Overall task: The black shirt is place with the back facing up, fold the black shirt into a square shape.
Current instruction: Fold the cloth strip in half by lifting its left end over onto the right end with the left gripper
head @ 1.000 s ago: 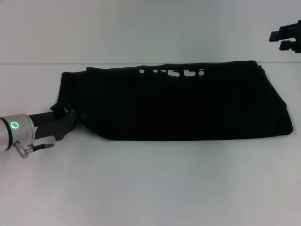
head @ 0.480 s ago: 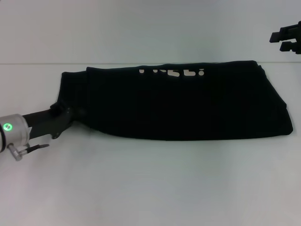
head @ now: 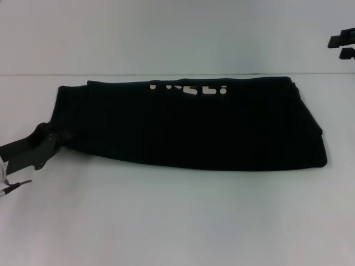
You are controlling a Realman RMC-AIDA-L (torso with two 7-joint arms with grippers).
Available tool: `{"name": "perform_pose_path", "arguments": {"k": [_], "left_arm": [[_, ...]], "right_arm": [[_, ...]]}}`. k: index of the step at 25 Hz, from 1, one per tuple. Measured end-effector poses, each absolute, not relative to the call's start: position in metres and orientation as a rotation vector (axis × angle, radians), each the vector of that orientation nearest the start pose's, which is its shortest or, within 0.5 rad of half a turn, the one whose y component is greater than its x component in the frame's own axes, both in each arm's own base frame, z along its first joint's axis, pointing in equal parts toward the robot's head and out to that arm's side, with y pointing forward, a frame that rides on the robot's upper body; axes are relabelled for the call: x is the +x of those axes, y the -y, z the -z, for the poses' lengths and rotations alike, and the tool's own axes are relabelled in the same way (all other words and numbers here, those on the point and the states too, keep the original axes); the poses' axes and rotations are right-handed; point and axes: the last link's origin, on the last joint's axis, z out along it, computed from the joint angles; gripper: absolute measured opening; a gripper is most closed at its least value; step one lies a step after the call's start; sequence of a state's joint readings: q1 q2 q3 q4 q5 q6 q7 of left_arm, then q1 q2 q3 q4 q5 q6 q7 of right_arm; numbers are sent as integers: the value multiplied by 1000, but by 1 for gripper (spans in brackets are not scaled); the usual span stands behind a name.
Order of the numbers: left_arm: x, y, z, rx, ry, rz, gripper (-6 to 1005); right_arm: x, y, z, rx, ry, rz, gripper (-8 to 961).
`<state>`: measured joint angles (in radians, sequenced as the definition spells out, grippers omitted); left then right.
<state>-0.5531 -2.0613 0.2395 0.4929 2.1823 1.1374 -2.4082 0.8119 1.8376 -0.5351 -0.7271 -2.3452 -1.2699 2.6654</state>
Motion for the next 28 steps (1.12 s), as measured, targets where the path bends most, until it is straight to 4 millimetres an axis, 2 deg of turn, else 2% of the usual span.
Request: {"name": "perform_pose_path", "arguments": {"k": [4, 8, 10, 15, 18, 22, 28], "left_arm": [[-350, -354, -22, 1942, -2713, -1261, 3], [-347, -358, -22, 2012, -2682, -1235, 3], [-344, -361, -21, 2035, -2669, -1225, 3], [-337, -367, -20, 2074, -2642, -1223, 2], [-337, -368, -20, 2083, -2639, -1211, 2], [-336, -369, -22, 2151, -2616, -1137, 2], [-333, -370, -27, 2266, -2581, -985, 2]], "right_arm": [[253, -449, -140, -1911, -1690, -529, 464], [260, -446, -135, -2061, -1437, -391, 464], [263, -447, -132, -2069, -1353, -425, 464], [269, -444, -123, -1982, -1211, -666, 464], [273, -444, -118, -1978, -1235, -649, 464], [278, -447, -125, -1969, -1361, -528, 464], [267, -448, -138, -1983, -1532, -452, 464]]}}
